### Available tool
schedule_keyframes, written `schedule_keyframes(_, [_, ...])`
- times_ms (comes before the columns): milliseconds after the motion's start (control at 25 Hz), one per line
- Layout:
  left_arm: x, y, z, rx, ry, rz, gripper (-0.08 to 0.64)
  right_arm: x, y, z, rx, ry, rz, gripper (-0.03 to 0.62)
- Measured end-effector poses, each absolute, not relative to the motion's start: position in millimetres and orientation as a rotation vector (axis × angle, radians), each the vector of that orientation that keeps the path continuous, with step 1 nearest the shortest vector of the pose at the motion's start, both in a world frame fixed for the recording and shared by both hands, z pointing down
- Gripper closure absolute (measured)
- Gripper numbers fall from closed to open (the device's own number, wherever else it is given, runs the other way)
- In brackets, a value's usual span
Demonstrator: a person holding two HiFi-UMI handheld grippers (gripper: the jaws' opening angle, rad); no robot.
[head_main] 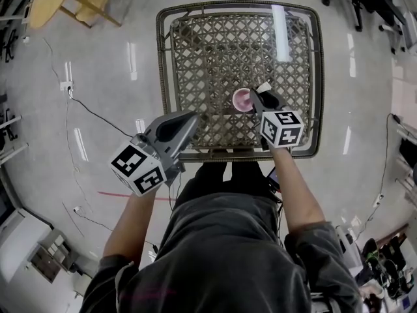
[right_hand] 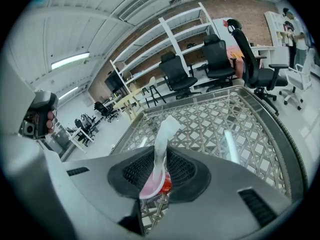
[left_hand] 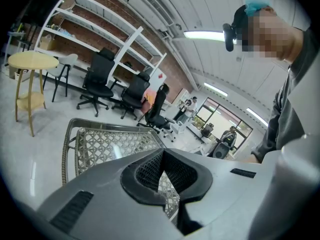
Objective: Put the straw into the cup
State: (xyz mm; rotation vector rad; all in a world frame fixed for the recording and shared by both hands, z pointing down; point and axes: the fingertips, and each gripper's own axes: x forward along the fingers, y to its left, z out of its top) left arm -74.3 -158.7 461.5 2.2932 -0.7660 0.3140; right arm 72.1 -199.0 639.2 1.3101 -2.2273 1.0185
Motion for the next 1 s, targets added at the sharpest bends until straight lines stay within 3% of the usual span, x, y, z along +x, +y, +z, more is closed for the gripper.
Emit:
schedule_keyframes(560, [-79, -150, 458, 2.300, -0.778, 0.306, 0.552, 72, -193, 637, 1.320, -2.230, 0.990, 0.543])
schedule_keyframes(760, [-79, -146, 454, 2.311, -0.778, 0.303, 0.552, 73, -192, 634, 1.327, -2.231, 0.998, 0.500])
schedule_keyframes(1000, [-78, -143, 449, 2.323, -0.776, 0.296, 0.551, 77, -189, 629, 1.354, -2.230, 1.009, 0.492])
